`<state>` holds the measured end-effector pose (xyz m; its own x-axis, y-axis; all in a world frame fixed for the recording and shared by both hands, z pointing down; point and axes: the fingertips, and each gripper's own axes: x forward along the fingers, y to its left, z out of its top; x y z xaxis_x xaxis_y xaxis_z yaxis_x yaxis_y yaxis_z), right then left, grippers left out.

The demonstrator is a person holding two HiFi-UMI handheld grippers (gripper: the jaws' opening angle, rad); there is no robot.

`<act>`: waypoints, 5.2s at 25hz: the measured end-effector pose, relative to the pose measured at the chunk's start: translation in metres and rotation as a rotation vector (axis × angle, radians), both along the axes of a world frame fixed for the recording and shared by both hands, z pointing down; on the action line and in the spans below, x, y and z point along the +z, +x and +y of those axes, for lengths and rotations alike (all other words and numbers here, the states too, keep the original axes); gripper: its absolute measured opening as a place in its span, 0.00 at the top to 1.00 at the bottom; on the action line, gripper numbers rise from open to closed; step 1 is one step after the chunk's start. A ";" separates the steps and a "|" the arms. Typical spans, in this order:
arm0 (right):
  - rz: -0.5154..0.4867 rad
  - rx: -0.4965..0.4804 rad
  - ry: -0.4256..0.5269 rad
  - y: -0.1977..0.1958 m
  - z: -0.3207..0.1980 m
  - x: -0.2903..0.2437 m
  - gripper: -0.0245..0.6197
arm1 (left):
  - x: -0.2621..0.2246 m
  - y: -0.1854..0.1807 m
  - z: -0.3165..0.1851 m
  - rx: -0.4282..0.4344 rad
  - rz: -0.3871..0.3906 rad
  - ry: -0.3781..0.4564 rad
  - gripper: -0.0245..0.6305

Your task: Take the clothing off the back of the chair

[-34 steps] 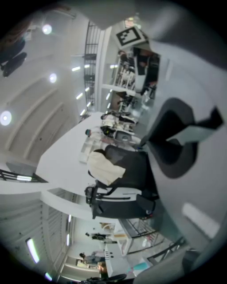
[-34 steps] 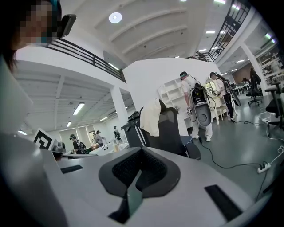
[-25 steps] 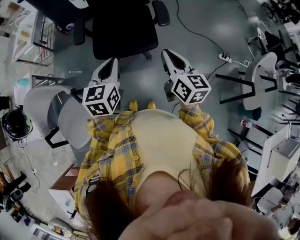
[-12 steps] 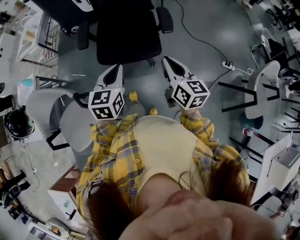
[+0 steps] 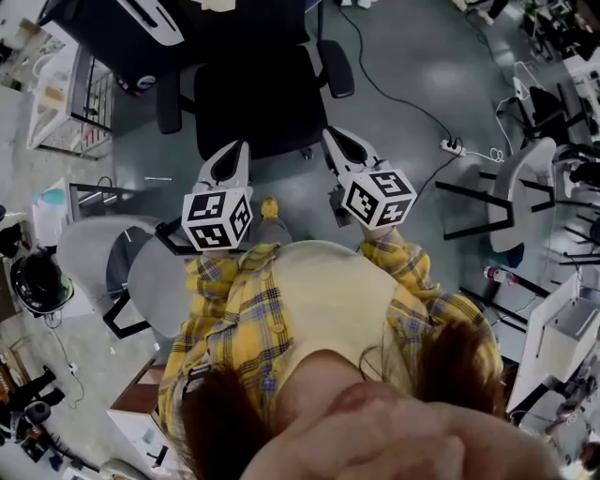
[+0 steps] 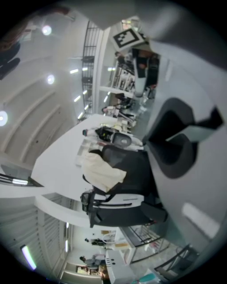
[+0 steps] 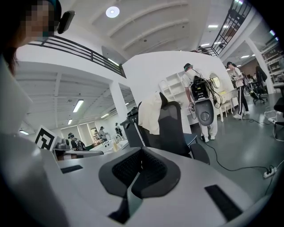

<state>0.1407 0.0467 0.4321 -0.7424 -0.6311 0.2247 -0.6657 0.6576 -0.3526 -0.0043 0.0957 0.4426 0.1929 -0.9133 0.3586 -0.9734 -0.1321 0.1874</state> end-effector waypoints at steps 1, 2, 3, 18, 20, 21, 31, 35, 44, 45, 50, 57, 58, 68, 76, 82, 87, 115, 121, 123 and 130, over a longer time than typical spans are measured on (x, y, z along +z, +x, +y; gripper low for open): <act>0.004 0.002 0.002 -0.007 -0.008 -0.001 0.94 | 0.000 -0.006 -0.008 0.004 0.001 -0.001 0.95; 0.006 0.006 0.002 -0.014 -0.016 -0.001 0.94 | 0.000 -0.012 -0.016 0.010 0.002 -0.003 0.95; 0.006 0.010 0.001 -0.020 -0.024 -0.002 0.94 | 0.001 -0.018 -0.023 0.017 0.003 -0.007 0.95; 0.032 0.044 0.008 -0.110 -0.109 -0.006 0.94 | -0.005 -0.109 -0.102 0.049 -0.026 -0.002 0.96; 0.033 0.052 0.013 -0.119 -0.119 -0.007 0.94 | -0.004 -0.119 -0.111 0.054 -0.036 -0.001 0.96; 0.034 0.055 0.016 -0.123 -0.123 -0.007 0.94 | -0.004 -0.124 -0.115 0.055 -0.042 0.000 0.96; 0.030 0.034 0.029 -0.153 -0.179 -0.011 0.94 | -0.010 -0.152 -0.164 0.023 -0.081 0.015 0.96; 0.015 0.003 0.041 -0.165 -0.212 -0.016 0.94 | -0.019 -0.158 -0.194 0.005 -0.089 0.023 0.96; -0.023 -0.058 0.080 -0.173 -0.292 -0.039 0.94 | -0.042 -0.163 -0.270 -0.045 -0.103 0.037 0.96; -0.028 -0.065 0.085 -0.173 -0.300 -0.042 0.94 | -0.045 -0.162 -0.277 -0.050 -0.111 0.039 0.96; -0.048 -0.099 0.116 -0.178 -0.333 -0.054 0.94 | -0.058 -0.161 -0.311 -0.062 -0.105 0.049 0.96; -0.050 -0.108 0.164 -0.191 -0.369 -0.071 0.94 | -0.074 -0.166 -0.344 -0.076 -0.157 0.065 0.96; -0.053 -0.104 0.170 -0.193 -0.372 -0.075 0.94 | -0.078 -0.168 -0.348 -0.075 -0.160 0.070 0.96; -0.057 -0.040 0.232 -0.217 -0.396 -0.101 0.94 | -0.100 -0.192 -0.385 -0.018 -0.185 0.115 0.96; -0.076 -0.052 0.274 -0.239 -0.425 -0.118 0.94 | -0.116 -0.227 -0.421 -0.033 -0.211 0.156 0.96; -0.071 0.022 0.322 -0.246 -0.468 -0.141 0.93 | -0.142 -0.258 -0.457 -0.076 -0.292 0.221 0.95; -0.074 0.070 0.357 -0.245 -0.496 -0.164 0.76 | -0.160 -0.271 -0.486 -0.071 -0.328 0.241 0.89; -0.050 0.125 0.281 -0.285 -0.551 -0.160 0.55 | -0.203 -0.272 -0.573 -0.031 -0.446 0.229 0.55; -0.026 0.114 0.249 -0.288 -0.556 -0.154 0.67 | -0.195 -0.273 -0.579 -0.037 -0.443 0.214 0.73; -0.020 0.103 0.250 -0.290 -0.555 -0.151 0.77 | -0.194 -0.276 -0.578 -0.053 -0.406 0.224 0.76; -0.027 0.077 0.294 -0.292 -0.541 -0.156 0.90 | -0.188 -0.271 -0.575 -0.041 -0.336 0.224 0.91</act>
<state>-0.1511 -0.4943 0.2759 -0.6929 -0.7210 0.0050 -0.7108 0.6819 -0.1725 -0.2751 -0.4788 0.2541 0.0602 -0.9805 0.1870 -0.9809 -0.0928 -0.1710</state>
